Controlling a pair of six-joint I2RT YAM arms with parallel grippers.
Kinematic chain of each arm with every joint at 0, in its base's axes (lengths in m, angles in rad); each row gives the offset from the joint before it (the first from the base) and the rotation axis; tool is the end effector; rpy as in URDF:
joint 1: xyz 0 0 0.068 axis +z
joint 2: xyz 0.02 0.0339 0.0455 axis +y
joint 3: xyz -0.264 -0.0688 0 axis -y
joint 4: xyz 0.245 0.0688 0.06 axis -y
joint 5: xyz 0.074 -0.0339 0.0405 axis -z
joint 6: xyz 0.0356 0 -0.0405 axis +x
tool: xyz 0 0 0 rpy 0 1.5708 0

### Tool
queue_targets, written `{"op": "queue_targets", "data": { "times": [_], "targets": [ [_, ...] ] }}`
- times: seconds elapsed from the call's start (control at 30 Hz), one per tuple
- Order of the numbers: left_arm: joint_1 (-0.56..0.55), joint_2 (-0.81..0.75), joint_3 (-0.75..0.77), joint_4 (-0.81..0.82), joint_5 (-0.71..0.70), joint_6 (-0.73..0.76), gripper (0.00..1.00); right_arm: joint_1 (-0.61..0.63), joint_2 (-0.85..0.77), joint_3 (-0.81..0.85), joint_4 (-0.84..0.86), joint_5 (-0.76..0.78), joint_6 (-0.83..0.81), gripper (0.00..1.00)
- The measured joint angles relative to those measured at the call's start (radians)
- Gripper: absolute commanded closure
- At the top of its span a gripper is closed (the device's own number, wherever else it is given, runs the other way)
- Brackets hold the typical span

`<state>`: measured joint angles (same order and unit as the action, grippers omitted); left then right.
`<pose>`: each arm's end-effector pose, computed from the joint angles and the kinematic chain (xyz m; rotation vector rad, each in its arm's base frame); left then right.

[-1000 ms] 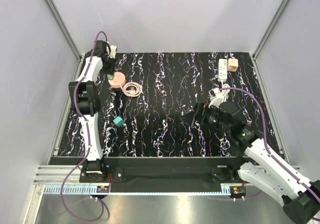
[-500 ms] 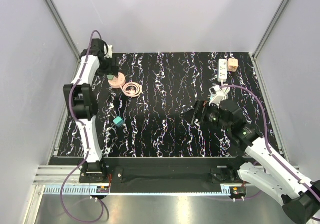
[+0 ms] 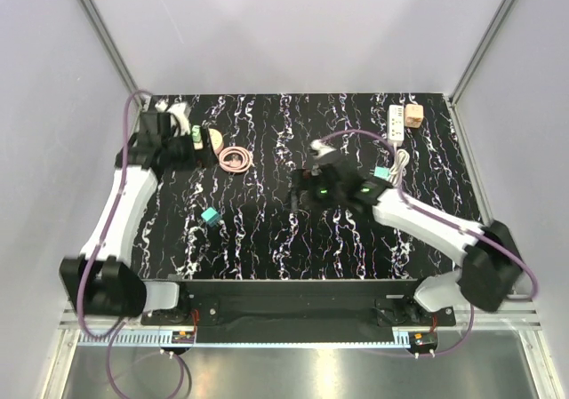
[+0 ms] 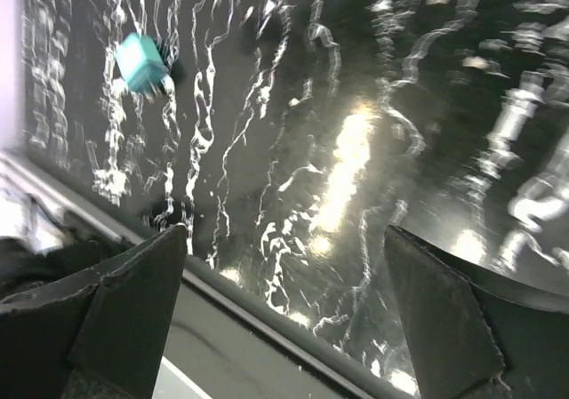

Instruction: Insert the plug

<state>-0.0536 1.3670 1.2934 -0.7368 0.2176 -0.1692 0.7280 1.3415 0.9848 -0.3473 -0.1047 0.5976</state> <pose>0.2894 -0.0232 0.3351 -0.0338 2.3869 -0.3648 0.2169 0.1983 0.2704 -0.2148 2.3952 0.7838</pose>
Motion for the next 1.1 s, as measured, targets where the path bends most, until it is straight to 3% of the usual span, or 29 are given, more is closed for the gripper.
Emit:
{"op": "queue_targets", "data": {
  "times": [0.17, 0.33, 0.43, 0.53, 0.73, 0.93, 1.1],
  "targets": [
    [0.034, -0.214, -0.215, 0.044, -0.032, -0.106, 0.01, 0.188, 0.255, 0.162, 0.112, 0.071, -0.064, 0.14],
    [0.193, -0.312, -0.394, 0.157, 0.038, -0.282, 0.01, 0.301, 0.456, 0.212, 0.325, 0.119, -0.169, 0.12],
    [0.277, -0.31, -0.466, 0.22, 0.089, -0.369, 0.01, 0.351, 0.569, 0.241, 0.403, 0.163, -0.218, 0.12],
    [0.32, -0.31, -0.523, 0.292, 0.135, -0.439, 0.01, 0.377, 0.661, 0.272, 0.459, 0.195, -0.253, 0.18],
    [0.387, -0.249, -0.584, 0.428, 0.247, -0.562, 0.01, 0.399, 0.802, 0.396, 0.487, 0.228, -0.316, 0.18],
    [0.427, -0.176, -0.6, 0.503, 0.311, -0.605, 0.01, 0.43, 0.864, 0.464, 0.509, 0.271, -0.357, 0.18],
    [0.445, -0.175, -0.61, 0.5, 0.303, -0.616, 0.01, 0.431, 0.914, 0.522, 0.532, 0.281, -0.378, 0.25]
  ]
}}
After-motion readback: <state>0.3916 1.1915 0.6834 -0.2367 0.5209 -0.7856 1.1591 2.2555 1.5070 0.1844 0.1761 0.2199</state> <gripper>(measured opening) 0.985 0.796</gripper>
